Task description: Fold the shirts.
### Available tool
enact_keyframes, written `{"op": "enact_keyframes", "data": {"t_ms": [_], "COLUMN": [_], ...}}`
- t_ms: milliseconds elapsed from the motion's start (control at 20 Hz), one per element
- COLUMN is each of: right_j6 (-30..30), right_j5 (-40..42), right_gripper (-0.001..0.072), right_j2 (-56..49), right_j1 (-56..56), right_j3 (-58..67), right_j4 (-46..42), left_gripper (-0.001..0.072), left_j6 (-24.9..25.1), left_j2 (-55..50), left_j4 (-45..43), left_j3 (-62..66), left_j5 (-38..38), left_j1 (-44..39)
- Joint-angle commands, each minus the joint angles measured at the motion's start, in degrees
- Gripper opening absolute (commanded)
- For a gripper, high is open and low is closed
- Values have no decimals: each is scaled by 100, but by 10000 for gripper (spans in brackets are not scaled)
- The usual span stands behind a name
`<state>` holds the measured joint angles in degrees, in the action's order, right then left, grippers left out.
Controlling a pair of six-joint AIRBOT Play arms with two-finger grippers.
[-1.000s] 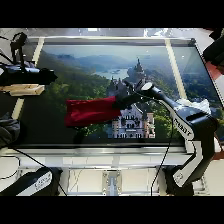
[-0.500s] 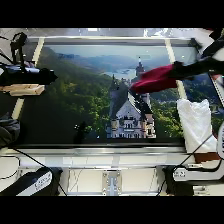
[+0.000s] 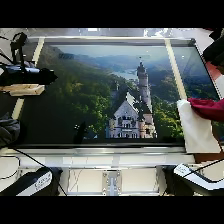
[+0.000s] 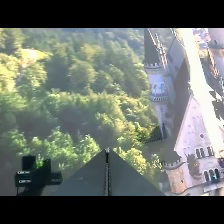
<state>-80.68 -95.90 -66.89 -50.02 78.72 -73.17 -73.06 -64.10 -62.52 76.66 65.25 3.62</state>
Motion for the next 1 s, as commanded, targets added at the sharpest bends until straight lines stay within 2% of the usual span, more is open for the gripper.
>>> {"op": "enact_keyframes", "data": {"t_ms": [0,100,150,250,300,400,500,550,600,650,800,850,950], "right_j6": [232,96,-59,-179,-219,-216,-439,-439,-428,-350,715,999,1132], "right_j5": [11,249,326,155,-105,-597,-267,-2,282,632,1408,1602,2050], "right_gripper": [14,18,101,475,510,510,500,489,329,18,14,14,15], "right_j2": [328,354,354,367,424,654,1054,1257,1432,1609,1851,1843,1803], "right_j1": [-297,-297,-297,-297,-297,-295,-278,-267,-223,-114,691,1106,1891], "right_j3": [-1777,-2568,-2761,-2741,-2564,-1875,-1056,-645,-341,-138,-9,-9,-9], "right_j4": [-752,-1276,-1447,-1554,-1552,-1534,-885,-199,527,1368,3504,3786,3421], "left_gripper": [13,12,13,13,13,13,13,12,13,12,13,12,13], "left_j6": [-22,-22,-22,-22,-20,-20,-17,-17,-20,-20,-20,-20,-20], "left_j2": [2,2,2,2,2,2,2,2,2,2,2,2,2], "left_j4": [4,9,24,22,22,17,17,17,17,17,15,15,17], "left_j3": [0,0,0,0,0,0,0,0,0,0,0,0,0], "left_j5": [26,83,105,164,195,192,188,188,188,188,195,203,210], "left_j1": [4,4,4,4,4,4,4,4,4,4,4,4,4]}}
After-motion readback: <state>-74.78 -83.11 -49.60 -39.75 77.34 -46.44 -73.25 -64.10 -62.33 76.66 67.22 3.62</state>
